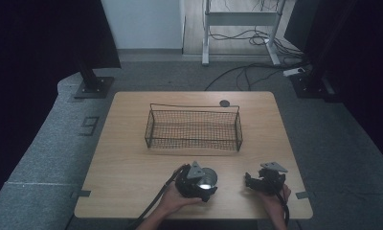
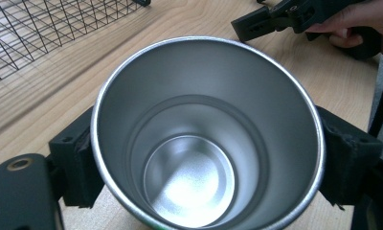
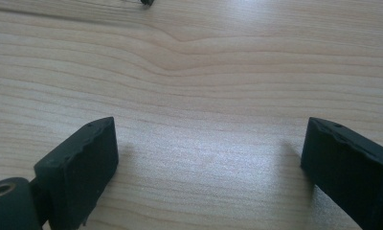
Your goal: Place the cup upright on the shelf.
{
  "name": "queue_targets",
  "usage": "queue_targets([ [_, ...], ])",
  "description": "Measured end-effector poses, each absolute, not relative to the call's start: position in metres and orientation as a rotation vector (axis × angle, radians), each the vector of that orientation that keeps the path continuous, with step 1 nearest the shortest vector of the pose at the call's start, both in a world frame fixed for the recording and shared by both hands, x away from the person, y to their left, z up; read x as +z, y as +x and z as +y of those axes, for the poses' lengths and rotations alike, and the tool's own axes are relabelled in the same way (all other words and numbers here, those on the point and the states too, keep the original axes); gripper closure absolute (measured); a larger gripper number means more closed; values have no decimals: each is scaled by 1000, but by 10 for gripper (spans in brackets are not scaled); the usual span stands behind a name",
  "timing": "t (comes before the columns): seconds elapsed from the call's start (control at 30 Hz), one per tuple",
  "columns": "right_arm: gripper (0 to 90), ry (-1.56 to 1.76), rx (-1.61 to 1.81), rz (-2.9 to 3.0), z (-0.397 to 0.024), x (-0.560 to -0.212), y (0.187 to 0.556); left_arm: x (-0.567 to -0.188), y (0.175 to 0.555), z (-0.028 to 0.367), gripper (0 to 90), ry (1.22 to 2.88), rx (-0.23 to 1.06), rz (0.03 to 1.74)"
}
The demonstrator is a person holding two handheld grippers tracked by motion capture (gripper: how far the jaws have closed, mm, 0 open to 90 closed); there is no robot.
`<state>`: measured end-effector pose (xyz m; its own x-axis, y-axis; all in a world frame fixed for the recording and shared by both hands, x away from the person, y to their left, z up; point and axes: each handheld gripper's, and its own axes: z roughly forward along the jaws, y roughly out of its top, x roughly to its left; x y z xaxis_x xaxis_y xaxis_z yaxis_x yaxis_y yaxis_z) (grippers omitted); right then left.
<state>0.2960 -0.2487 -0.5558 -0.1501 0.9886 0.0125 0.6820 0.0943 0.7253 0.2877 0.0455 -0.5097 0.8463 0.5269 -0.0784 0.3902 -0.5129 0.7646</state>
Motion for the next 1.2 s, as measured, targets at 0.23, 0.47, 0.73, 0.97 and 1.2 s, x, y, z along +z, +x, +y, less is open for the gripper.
queue_targets([
  [0.23,55,1633,824,1890,-249,-556,296,-506,288,49,151,2164,204,663],
  [0.47,56,1633,824,1890,-249,-556,296,-492,286,58,151,2137,201,651],
  [0.73,56,1633,824,1890,-249,-556,296,-471,288,71,151,2103,203,645],
  [0.97,56,1633,824,1890,-249,-556,296,-465,290,75,151,2108,214,640],
  [1.2,56,1635,823,1888,-249,-556,296,-462,292,78,152,2101,209,640],
])
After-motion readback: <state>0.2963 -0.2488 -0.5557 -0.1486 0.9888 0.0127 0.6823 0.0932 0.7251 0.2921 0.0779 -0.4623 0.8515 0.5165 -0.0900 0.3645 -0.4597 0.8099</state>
